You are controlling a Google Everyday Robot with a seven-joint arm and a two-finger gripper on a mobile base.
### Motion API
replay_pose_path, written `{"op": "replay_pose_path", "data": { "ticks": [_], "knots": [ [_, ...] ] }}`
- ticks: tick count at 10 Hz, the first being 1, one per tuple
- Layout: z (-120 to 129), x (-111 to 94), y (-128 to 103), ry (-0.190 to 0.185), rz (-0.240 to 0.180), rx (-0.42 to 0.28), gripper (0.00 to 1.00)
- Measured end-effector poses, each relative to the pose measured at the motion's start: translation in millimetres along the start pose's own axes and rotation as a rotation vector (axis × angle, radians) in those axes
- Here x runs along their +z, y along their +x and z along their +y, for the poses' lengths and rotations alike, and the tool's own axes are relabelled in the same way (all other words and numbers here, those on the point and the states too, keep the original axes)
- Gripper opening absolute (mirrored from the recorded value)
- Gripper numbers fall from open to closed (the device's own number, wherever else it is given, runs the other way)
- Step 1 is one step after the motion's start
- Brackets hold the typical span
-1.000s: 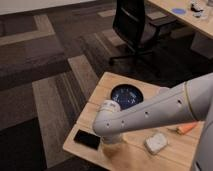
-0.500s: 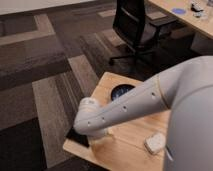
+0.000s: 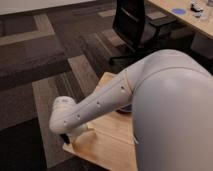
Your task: Push the eraser across the table
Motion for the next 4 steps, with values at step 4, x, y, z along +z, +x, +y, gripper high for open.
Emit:
{"op": "replay_pose_path", "data": {
  "ticks": [4],
  "knots": [
    [11.8,-26.4,-13.2,-0.044,-0.066,-0.035,0.65]
  ]
}}
